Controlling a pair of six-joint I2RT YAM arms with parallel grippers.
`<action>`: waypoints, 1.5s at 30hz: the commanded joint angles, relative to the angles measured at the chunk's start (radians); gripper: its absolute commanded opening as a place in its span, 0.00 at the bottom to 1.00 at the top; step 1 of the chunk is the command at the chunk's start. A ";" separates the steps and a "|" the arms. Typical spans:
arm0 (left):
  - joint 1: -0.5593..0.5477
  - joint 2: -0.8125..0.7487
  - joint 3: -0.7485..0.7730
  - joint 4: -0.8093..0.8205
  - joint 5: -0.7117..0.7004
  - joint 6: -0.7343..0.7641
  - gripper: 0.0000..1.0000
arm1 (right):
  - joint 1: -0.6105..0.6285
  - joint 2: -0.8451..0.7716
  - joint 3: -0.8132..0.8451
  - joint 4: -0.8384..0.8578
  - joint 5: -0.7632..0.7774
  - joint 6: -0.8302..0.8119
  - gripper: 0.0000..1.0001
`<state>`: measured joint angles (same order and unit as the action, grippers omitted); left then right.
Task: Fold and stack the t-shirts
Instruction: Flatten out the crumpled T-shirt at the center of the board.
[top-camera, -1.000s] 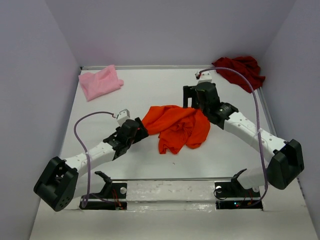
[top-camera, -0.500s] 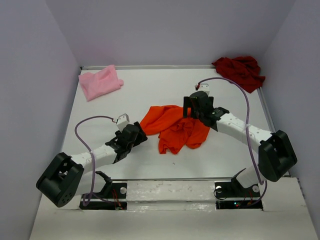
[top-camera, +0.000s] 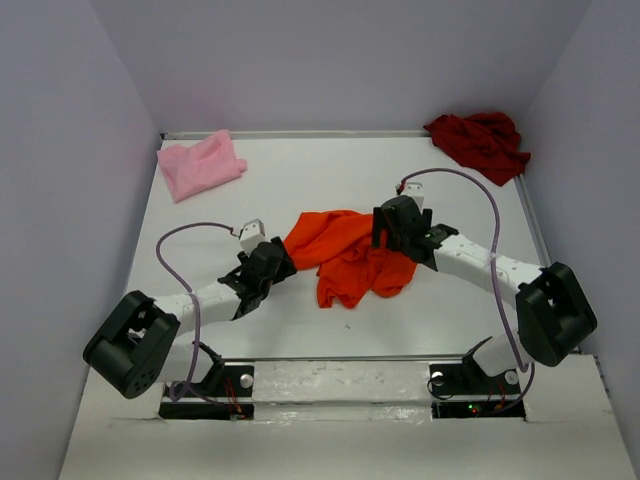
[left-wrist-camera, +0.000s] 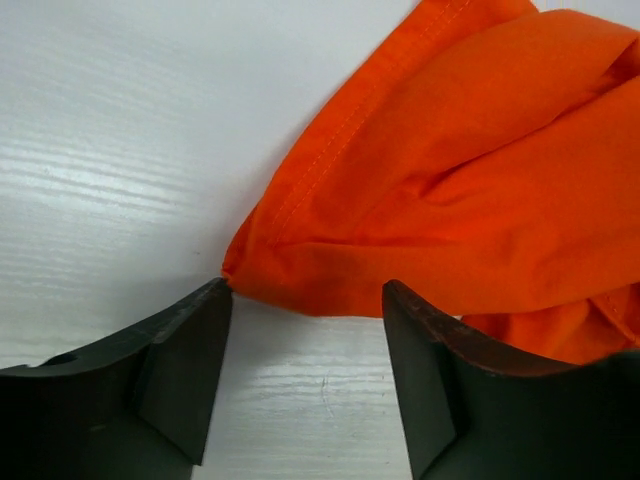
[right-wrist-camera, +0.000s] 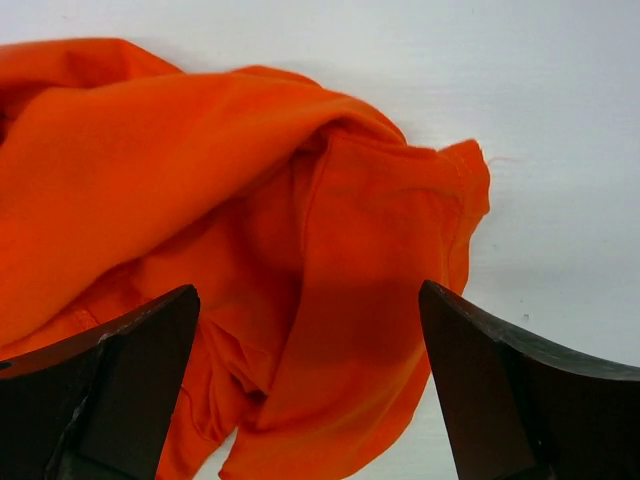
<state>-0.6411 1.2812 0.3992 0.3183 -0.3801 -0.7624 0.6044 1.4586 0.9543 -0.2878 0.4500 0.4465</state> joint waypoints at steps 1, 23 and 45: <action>-0.008 0.013 0.069 0.065 -0.054 0.057 0.69 | 0.009 -0.006 -0.066 -0.010 0.045 0.077 0.96; -0.008 0.047 0.116 0.062 -0.034 0.117 0.56 | -0.109 0.158 0.058 0.084 0.224 0.009 0.98; -0.009 0.079 0.118 0.057 -0.031 0.140 0.00 | -0.138 0.339 0.118 0.174 -0.025 -0.025 0.00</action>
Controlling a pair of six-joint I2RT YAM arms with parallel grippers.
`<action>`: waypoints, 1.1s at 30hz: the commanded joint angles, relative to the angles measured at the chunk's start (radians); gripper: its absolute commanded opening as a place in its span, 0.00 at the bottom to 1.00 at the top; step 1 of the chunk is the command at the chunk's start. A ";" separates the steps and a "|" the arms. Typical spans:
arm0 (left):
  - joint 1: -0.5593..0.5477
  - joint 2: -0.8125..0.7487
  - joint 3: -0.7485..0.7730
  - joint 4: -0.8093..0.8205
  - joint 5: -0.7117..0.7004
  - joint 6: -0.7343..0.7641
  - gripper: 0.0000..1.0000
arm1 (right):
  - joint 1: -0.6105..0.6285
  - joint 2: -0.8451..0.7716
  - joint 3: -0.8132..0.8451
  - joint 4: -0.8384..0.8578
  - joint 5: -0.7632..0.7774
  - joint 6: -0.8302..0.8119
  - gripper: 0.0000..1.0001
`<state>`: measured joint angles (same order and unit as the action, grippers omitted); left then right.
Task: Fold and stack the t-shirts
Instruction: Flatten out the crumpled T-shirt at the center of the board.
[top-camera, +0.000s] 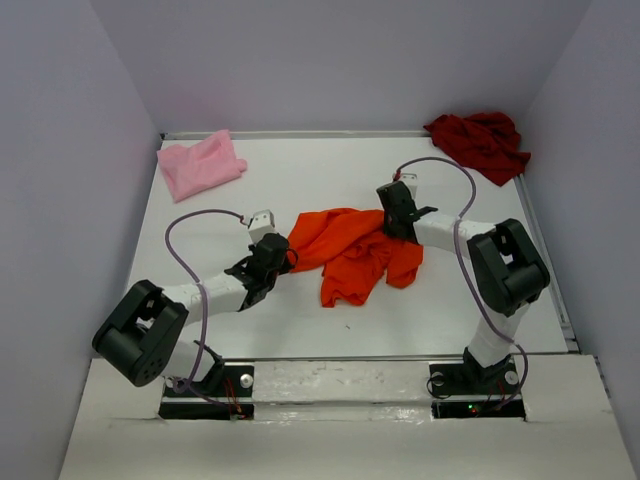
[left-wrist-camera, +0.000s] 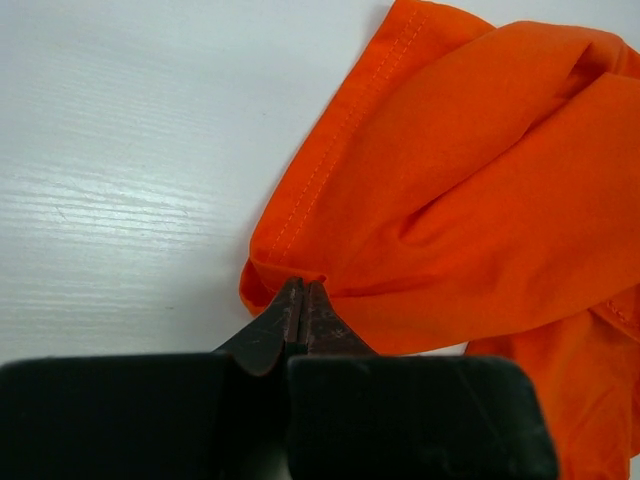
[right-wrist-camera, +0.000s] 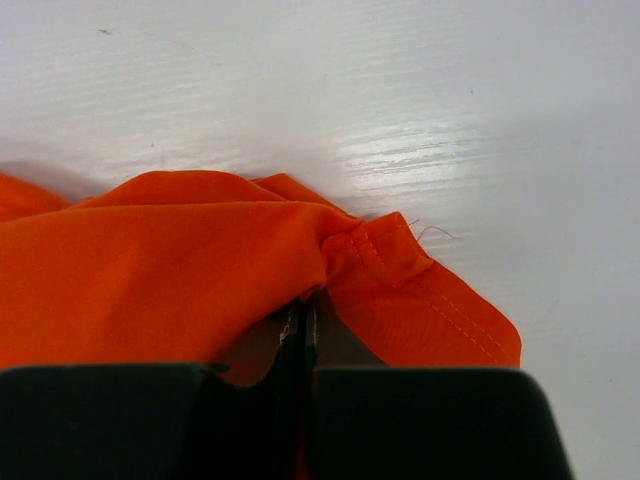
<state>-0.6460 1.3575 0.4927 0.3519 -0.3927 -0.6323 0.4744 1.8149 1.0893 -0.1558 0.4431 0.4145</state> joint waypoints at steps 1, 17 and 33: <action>-0.004 0.000 0.023 0.024 -0.014 0.009 0.00 | -0.008 -0.037 -0.026 0.041 -0.023 0.007 0.00; -0.044 -0.559 0.207 -0.323 -0.080 0.123 0.00 | -0.008 -0.656 -0.155 -0.054 -0.184 -0.051 0.00; -0.047 -0.597 0.124 -0.298 -0.040 0.097 0.00 | -0.008 -0.786 -0.031 -0.128 -0.627 -0.098 0.00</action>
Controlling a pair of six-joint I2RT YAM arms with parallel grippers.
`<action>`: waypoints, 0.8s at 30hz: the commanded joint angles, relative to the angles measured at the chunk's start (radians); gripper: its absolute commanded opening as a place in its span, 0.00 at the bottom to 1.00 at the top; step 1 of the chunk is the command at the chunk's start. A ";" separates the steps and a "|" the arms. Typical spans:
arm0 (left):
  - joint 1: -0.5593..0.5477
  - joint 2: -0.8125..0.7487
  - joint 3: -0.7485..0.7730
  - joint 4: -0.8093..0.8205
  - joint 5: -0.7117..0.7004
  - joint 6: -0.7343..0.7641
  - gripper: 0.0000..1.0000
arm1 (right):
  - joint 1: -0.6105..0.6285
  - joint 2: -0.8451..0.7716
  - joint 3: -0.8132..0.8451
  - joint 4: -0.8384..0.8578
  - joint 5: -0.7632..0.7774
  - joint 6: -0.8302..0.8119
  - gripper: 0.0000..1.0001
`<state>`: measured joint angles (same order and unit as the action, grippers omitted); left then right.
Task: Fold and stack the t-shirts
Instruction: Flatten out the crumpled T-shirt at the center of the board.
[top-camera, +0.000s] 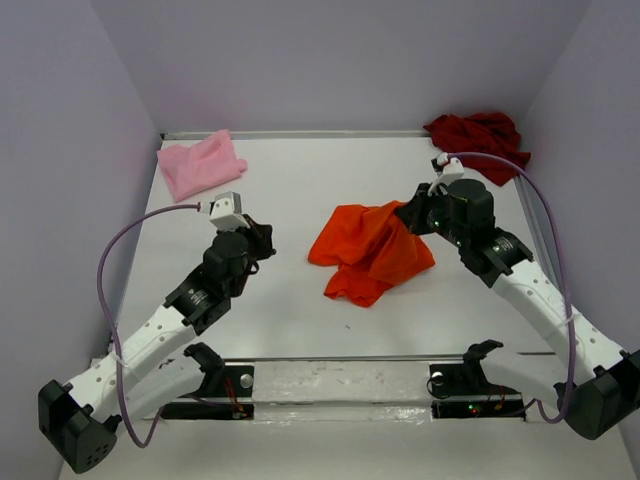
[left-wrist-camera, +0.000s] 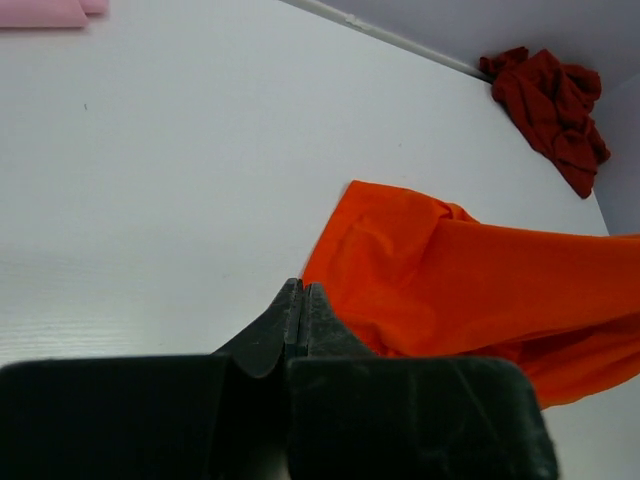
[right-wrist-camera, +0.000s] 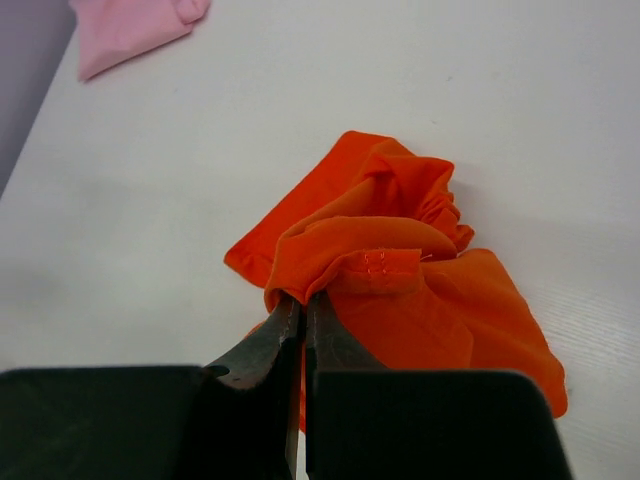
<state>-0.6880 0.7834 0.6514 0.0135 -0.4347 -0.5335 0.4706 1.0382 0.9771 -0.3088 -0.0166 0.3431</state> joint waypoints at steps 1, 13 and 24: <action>-0.005 -0.016 -0.045 0.048 0.002 -0.009 0.00 | -0.004 -0.007 0.081 0.027 -0.148 -0.024 0.00; -0.005 0.450 -0.115 0.439 0.220 -0.126 0.10 | -0.004 0.019 0.046 0.017 -0.043 -0.019 0.00; -0.004 0.675 -0.046 0.460 0.238 -0.129 0.76 | -0.004 0.011 0.049 0.000 0.009 -0.046 0.00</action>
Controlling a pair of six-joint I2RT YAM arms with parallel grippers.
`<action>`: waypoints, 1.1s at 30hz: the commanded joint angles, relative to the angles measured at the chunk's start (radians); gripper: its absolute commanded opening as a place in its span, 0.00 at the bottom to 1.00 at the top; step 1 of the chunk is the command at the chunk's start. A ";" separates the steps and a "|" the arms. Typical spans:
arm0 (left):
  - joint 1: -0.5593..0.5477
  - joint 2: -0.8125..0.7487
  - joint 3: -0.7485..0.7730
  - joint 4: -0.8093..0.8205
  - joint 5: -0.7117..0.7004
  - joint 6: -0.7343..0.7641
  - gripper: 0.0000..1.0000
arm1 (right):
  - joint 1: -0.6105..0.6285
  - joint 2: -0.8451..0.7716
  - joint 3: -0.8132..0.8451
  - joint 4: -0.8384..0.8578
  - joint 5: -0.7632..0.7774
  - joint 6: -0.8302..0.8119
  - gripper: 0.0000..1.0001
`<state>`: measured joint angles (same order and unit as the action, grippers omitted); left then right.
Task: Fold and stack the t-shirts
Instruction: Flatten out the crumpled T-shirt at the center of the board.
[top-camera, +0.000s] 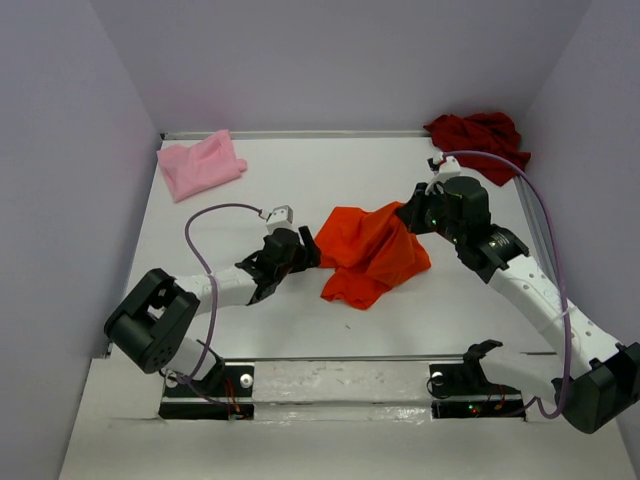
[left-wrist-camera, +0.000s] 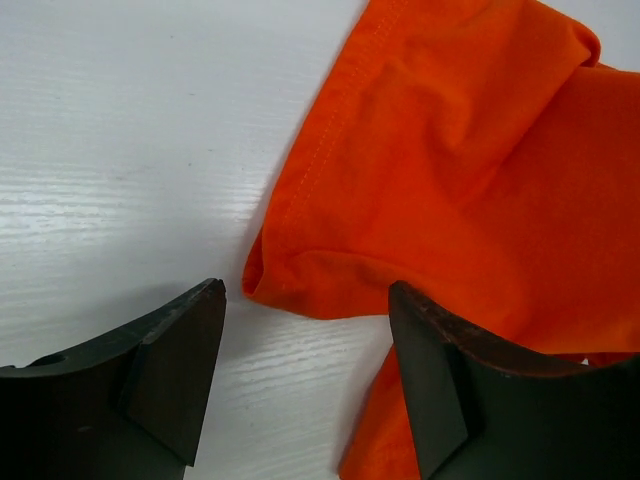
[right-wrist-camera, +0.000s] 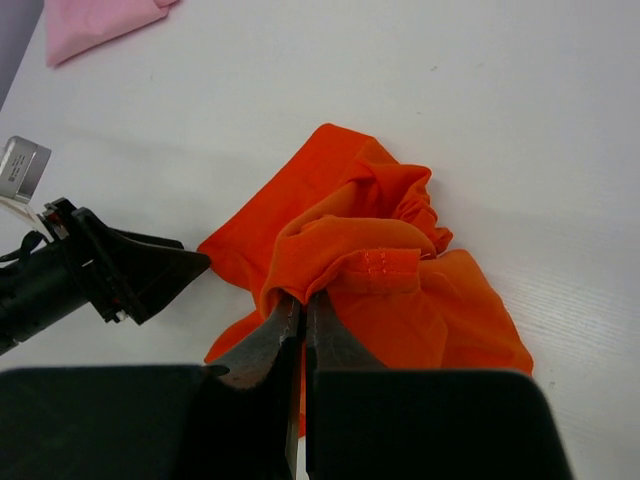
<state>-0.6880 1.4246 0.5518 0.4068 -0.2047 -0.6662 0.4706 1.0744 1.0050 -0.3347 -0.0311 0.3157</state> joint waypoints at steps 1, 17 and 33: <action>-0.004 0.046 0.060 0.069 0.019 0.008 0.76 | -0.004 -0.022 0.023 0.025 0.025 -0.020 0.00; -0.004 0.180 0.102 0.095 0.036 0.023 0.00 | -0.004 -0.002 0.020 0.036 0.054 -0.029 0.00; -0.004 -0.355 0.247 -0.292 -0.125 0.154 0.00 | -0.004 -0.063 0.003 0.026 0.065 -0.032 0.00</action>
<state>-0.6880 1.2636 0.6724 0.2462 -0.2386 -0.5884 0.4706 1.0698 0.9977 -0.3382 0.0223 0.3016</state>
